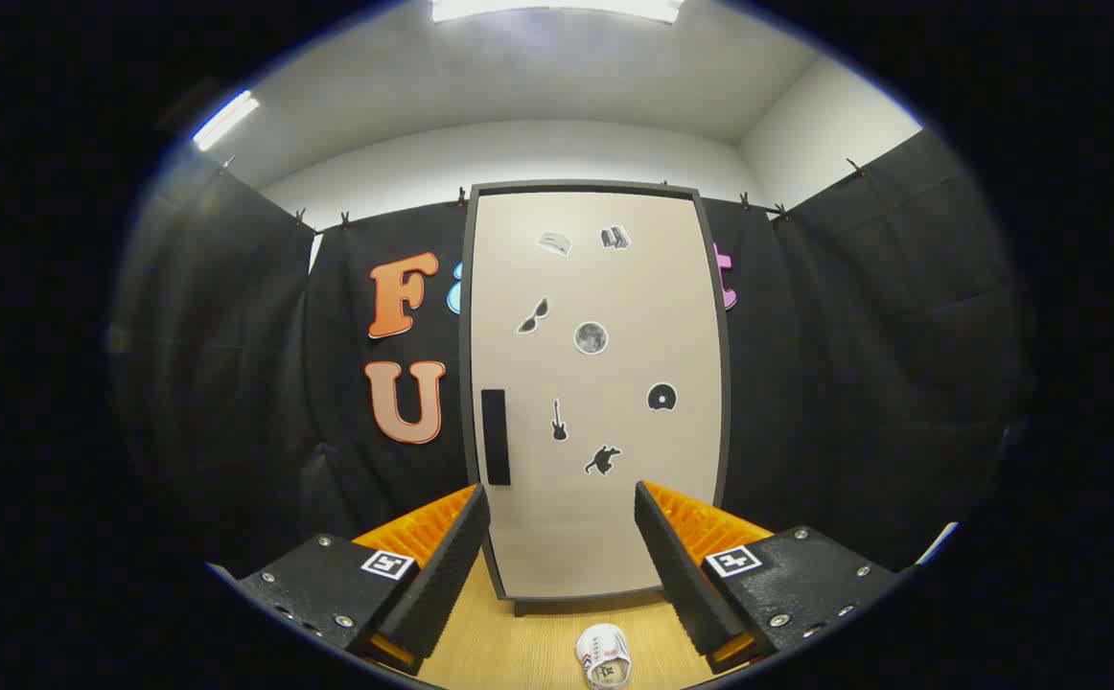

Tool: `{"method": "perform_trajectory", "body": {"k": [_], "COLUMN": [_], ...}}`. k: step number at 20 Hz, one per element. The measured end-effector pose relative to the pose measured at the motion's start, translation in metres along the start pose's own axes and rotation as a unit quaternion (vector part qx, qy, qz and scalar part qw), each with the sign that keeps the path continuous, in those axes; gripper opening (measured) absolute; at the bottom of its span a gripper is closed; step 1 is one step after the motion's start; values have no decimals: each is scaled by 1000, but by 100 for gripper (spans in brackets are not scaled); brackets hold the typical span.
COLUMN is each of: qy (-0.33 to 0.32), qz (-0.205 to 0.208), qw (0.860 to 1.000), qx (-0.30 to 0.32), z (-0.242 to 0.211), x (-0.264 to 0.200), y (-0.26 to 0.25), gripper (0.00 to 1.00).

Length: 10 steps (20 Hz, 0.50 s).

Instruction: Open the shoe cabinet door, grab the shoes and put them into the shoe cabinet, then close the shoe cabinet door.

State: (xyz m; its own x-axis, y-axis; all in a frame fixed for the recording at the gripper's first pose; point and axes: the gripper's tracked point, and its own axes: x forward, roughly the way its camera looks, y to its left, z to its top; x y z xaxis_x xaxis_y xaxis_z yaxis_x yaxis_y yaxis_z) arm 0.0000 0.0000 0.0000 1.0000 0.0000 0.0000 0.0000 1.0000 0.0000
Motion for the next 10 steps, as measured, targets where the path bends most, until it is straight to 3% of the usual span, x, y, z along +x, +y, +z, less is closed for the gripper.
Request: {"method": "perform_trajectory", "body": {"k": [10], "qy": [1], "qz": [-3], "qw": [1000], "qx": [0], "z": [0], "x": [5], "y": [4], "gripper": [95]}}
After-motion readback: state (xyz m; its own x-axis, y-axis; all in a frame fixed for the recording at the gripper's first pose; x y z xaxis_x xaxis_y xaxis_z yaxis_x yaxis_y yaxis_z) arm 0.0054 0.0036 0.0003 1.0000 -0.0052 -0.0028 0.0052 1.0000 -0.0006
